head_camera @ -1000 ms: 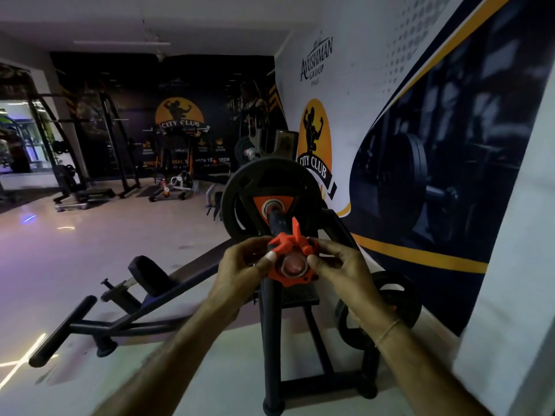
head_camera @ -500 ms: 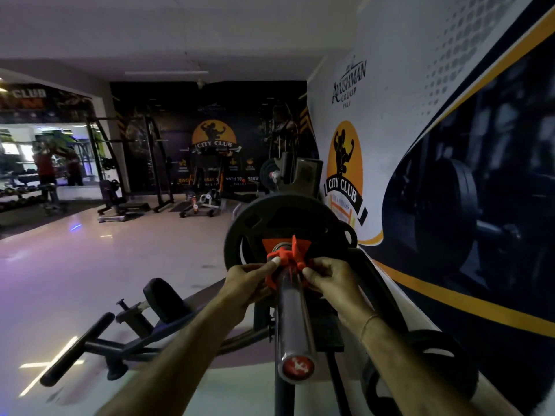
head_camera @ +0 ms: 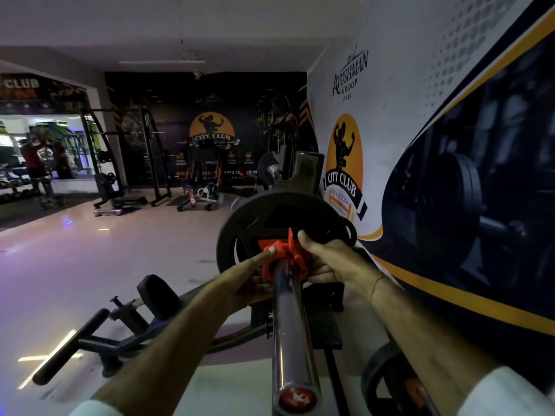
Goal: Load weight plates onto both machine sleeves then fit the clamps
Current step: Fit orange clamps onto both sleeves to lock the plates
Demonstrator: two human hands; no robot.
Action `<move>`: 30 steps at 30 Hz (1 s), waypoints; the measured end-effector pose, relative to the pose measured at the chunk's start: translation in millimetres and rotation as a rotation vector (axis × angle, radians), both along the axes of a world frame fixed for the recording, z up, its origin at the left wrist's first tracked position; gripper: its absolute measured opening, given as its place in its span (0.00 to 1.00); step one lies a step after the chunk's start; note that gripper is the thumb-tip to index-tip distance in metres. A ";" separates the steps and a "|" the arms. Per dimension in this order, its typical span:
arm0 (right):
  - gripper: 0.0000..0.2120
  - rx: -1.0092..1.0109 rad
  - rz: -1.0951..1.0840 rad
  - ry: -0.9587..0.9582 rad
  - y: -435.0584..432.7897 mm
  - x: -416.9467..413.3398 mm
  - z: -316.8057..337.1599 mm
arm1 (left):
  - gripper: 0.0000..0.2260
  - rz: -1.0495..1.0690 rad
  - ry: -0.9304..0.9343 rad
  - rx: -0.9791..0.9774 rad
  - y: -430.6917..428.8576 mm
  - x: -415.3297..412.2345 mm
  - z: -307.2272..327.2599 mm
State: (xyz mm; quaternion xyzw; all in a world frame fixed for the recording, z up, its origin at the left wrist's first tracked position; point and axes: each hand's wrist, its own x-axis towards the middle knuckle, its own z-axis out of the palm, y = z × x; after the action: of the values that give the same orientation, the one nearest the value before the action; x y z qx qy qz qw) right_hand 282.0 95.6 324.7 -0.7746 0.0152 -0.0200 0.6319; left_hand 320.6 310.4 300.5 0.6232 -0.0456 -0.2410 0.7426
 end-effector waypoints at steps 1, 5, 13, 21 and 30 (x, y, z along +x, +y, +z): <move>0.34 -0.051 0.014 0.046 0.7 -0.7 10.2 | 0.34 -0.012 0.001 0.003 -0.4 1.1 -0.8; 0.37 -0.240 0.045 0.163 6.9 3.6 40.0 | 0.33 -0.059 0.010 -0.008 -1.5 0.7 -4.4; 0.24 -0.111 -0.059 0.187 8.7 12.4 43.3 | 0.27 -0.057 0.036 -0.076 -2.9 2.9 -12.2; 0.39 0.147 -0.012 0.290 -2.9 8.8 20.1 | 0.29 -0.028 0.031 -0.063 -2.8 -0.9 -14.8; 0.32 0.288 -0.047 0.305 -0.8 8.0 13.2 | 0.26 -0.052 0.018 0.061 -2.5 9.2 -1.2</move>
State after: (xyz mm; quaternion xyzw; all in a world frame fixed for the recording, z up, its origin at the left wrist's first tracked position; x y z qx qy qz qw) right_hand 290.0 94.8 337.9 -0.6696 0.1315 0.0854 0.7260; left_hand 329.8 307.9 299.3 0.6420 -0.0475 -0.2671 0.7171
